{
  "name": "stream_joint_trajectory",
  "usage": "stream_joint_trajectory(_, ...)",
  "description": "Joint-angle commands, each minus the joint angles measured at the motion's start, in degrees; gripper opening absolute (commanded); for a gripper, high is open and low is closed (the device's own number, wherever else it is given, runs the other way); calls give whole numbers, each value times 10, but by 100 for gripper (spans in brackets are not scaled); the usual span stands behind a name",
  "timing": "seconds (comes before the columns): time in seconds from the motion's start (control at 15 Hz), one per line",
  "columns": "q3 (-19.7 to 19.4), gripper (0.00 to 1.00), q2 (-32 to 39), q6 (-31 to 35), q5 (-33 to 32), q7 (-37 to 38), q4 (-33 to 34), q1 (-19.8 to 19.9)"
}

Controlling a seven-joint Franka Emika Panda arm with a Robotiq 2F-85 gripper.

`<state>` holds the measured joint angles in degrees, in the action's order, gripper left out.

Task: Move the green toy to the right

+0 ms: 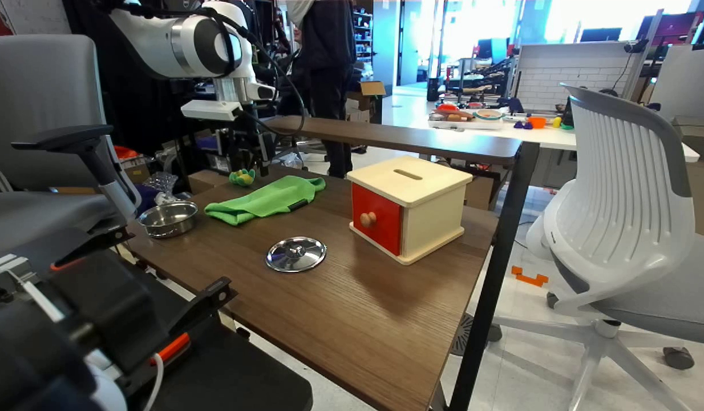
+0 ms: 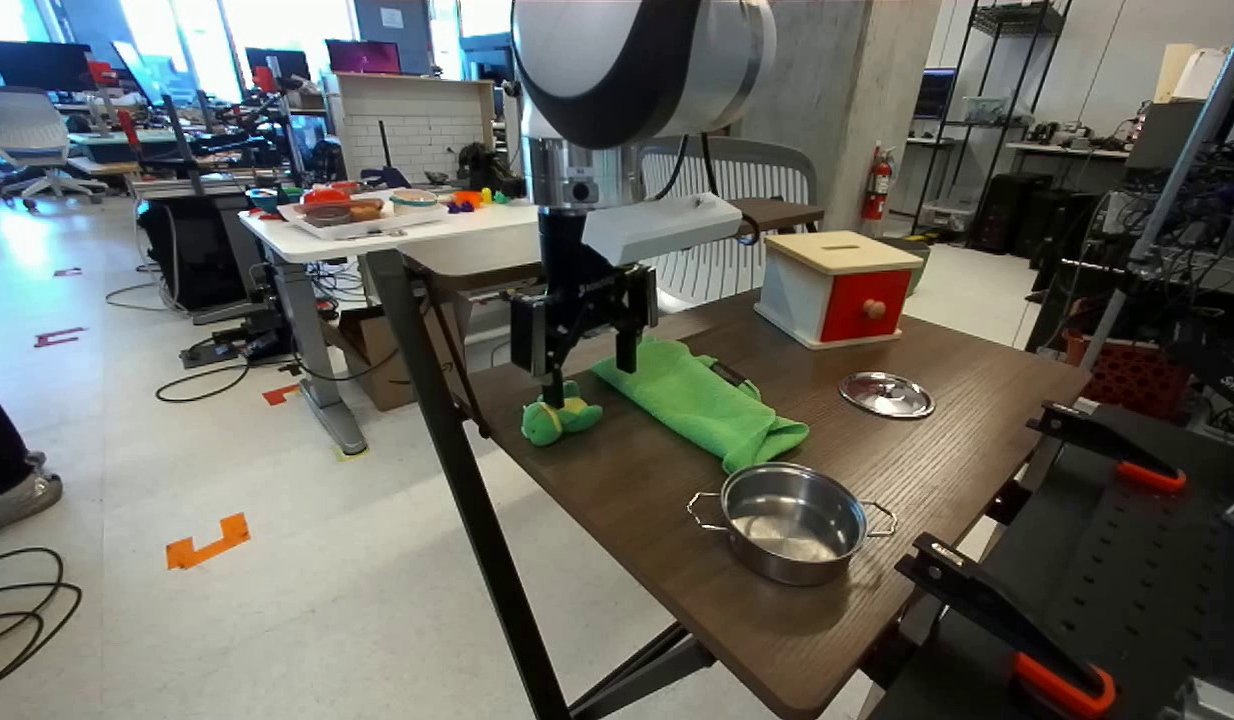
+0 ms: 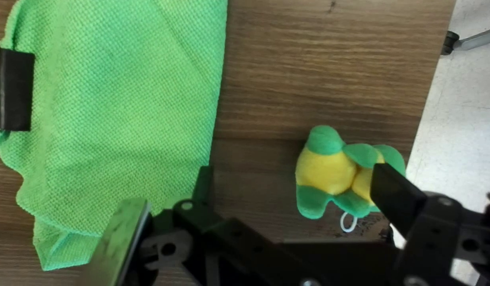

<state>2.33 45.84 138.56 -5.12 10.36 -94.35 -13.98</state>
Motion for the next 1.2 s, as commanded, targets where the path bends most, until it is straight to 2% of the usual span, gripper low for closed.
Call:
stream_joint_trajectory(0.0, 4, 72, 23, -18, 7, -12, 40, 7)
stream_joint_trajectory(0.6, -1, 3, 44, -35, 5, -10, 75, 8)
stream_joint_trajectory(0.67, -2, 0, 45, -39, 4, -10, 77, 8)
stream_joint_trajectory(1.0, -4, 2, 46, -49, 4, -10, 82, 9)
stream_joint_trajectory(1.07, -5, 27, 46, -50, 3, -9, 81, 9)
stream_joint_trajectory(1.13, -6, 28, 44, -50, 3, -9, 79, 9)
